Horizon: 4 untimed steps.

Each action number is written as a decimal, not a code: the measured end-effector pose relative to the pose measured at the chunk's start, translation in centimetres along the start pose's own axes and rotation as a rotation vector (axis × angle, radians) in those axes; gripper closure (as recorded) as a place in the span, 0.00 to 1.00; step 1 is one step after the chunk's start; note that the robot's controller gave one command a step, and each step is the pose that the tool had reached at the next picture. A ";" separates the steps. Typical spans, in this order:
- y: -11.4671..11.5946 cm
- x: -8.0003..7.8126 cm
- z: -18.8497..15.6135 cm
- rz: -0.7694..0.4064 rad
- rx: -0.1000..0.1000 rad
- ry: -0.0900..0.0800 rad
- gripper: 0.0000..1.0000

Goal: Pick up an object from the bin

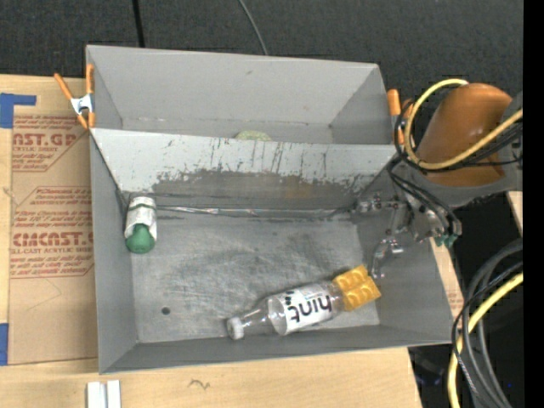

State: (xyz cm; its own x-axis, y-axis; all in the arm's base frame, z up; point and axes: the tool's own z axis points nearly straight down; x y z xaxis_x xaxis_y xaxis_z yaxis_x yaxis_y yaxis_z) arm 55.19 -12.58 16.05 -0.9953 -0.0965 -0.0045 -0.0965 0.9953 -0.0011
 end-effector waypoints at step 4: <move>11.3 5.5 8.1 -0.384 0.007 -0.005 1.00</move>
Offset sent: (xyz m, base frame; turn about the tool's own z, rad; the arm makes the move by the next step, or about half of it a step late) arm -0.0663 -0.0127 -0.0030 -0.1375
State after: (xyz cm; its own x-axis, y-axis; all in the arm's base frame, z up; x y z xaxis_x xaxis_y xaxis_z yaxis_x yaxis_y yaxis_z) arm 48.66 -1.85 7.89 -0.8865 -0.4626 -0.0071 -0.4625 0.8865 -0.0106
